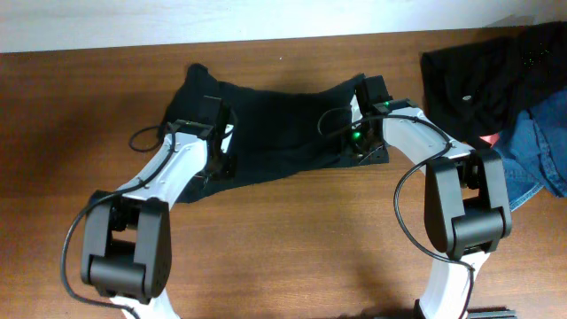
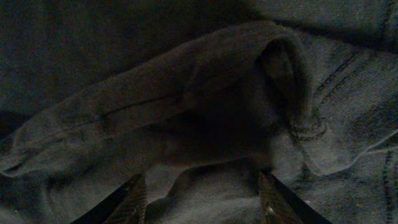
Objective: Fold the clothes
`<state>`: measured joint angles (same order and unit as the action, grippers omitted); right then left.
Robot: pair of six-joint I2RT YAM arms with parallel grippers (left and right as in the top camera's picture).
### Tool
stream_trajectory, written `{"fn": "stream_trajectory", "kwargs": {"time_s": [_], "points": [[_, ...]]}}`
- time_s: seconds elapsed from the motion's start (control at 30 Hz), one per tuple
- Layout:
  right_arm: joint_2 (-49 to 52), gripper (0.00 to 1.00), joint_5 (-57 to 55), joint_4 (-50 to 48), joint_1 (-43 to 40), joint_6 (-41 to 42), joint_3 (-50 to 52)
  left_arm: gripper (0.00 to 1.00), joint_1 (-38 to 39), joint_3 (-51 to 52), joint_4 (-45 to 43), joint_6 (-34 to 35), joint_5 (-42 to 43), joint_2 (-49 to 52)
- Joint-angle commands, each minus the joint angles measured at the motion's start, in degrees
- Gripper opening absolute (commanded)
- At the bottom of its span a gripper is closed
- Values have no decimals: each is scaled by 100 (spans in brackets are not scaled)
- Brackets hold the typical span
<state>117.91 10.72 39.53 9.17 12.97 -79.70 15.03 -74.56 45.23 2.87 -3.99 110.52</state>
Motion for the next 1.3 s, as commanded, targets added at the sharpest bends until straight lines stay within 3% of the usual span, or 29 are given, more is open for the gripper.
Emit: {"fn": "stream_trajectory", "kwargs": {"time_s": [0.0, 0.33, 0.73, 1.1, 1.27], "points": [[450, 54, -387, -59, -55, -52, 267, 1, -17, 50, -85, 59, -352, 286], [450, 55, -385, -61, -55, -52, 267, 1, -74, 50, -404, 59, -1410, 315], [450, 55, -387, -59, -55, -52, 267, 1, -605, 50, -1064, 57, -1419, 317], [450, 55, -385, -55, -55, -52, 267, 1, -817, 48, -2417, 11, -1187, 315], [450, 55, -385, -55, -55, -52, 267, 1, -817, 20, -2306, 35, -1189, 199]]}}
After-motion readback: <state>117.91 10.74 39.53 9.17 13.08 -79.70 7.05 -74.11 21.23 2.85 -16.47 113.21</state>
